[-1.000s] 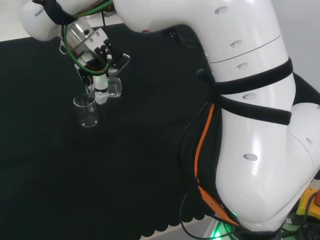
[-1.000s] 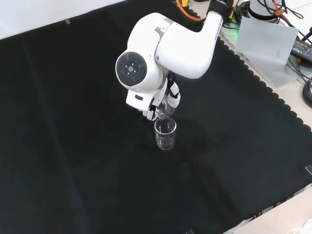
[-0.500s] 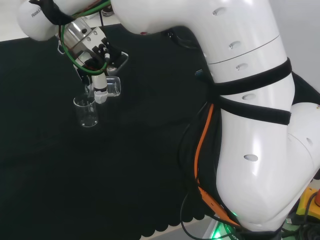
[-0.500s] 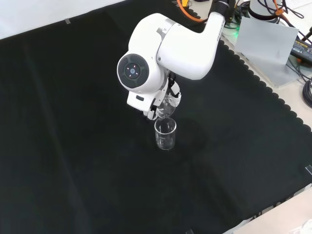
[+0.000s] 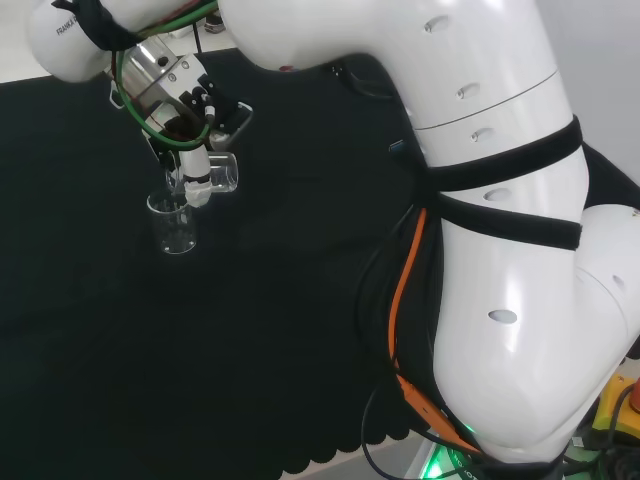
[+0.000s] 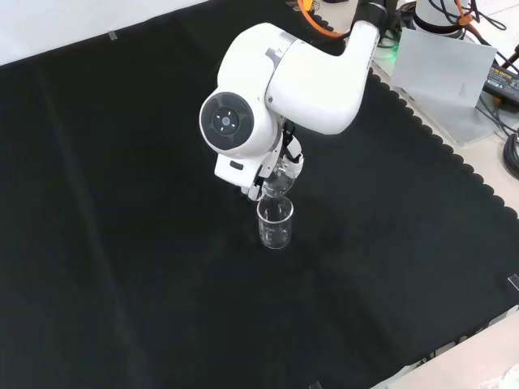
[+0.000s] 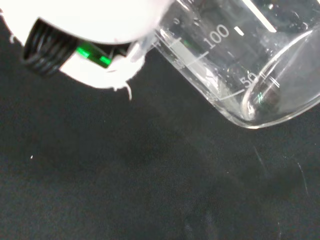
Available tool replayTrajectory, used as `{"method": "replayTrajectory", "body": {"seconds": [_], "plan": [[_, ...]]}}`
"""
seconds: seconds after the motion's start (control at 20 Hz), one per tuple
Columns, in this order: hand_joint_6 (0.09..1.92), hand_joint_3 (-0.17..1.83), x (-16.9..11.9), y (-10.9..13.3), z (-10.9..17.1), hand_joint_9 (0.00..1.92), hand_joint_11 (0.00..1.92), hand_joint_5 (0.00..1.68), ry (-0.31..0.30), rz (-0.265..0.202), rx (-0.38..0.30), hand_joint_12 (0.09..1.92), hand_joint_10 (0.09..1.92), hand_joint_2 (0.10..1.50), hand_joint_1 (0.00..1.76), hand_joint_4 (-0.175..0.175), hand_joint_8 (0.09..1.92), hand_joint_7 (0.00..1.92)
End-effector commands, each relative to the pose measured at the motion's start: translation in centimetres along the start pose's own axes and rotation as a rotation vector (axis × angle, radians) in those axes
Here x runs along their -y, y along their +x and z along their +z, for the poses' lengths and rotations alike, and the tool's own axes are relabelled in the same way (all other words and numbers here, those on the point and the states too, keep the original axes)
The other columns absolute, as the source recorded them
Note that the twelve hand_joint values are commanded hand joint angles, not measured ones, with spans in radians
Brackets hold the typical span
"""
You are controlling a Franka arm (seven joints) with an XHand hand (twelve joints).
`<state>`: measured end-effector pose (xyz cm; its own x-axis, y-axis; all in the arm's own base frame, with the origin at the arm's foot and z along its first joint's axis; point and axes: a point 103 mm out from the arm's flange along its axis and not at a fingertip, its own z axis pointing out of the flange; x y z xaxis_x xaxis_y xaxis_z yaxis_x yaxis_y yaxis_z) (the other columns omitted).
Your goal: Pour the water from the handheld beaker into the one on the table.
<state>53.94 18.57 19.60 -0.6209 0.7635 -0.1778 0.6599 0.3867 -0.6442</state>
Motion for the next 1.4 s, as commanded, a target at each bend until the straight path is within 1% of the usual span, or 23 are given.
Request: {"method": "replayTrajectory", "body": {"seconds": [0.05,0.5,1.05,1.15,1.25,1.4], "plan": [[1.02,0.95,-0.1,0.1,0.0,1.44,1.15,1.14,0.018,-0.003,0.014,0.83,0.95,0.55,1.3,-0.175,0.99,1.2],[1.02,0.95,-0.4,0.6,-0.3,1.44,1.15,1.14,0.054,0.003,0.038,0.83,0.95,0.55,1.3,-0.175,0.99,1.2],[1.02,0.95,-0.3,0.7,-0.6,1.44,1.15,1.14,0.081,0.016,0.073,0.83,0.95,0.55,1.3,-0.175,0.99,1.2],[1.02,0.95,-0.5,1.2,-1.0,1.44,1.15,1.14,0.095,0.019,0.089,0.83,0.95,0.55,1.3,-0.175,0.99,1.2],[1.02,0.95,-0.4,1.0,-0.9,1.44,1.15,1.14,0.096,0.018,0.088,0.83,0.95,0.55,1.3,-0.175,0.99,1.2],[1.02,0.95,-0.9,2.0,-1.8,1.44,1.15,1.14,0.11,0.024,0.099,0.83,0.95,0.55,1.3,-0.175,0.99,1.2]]}}
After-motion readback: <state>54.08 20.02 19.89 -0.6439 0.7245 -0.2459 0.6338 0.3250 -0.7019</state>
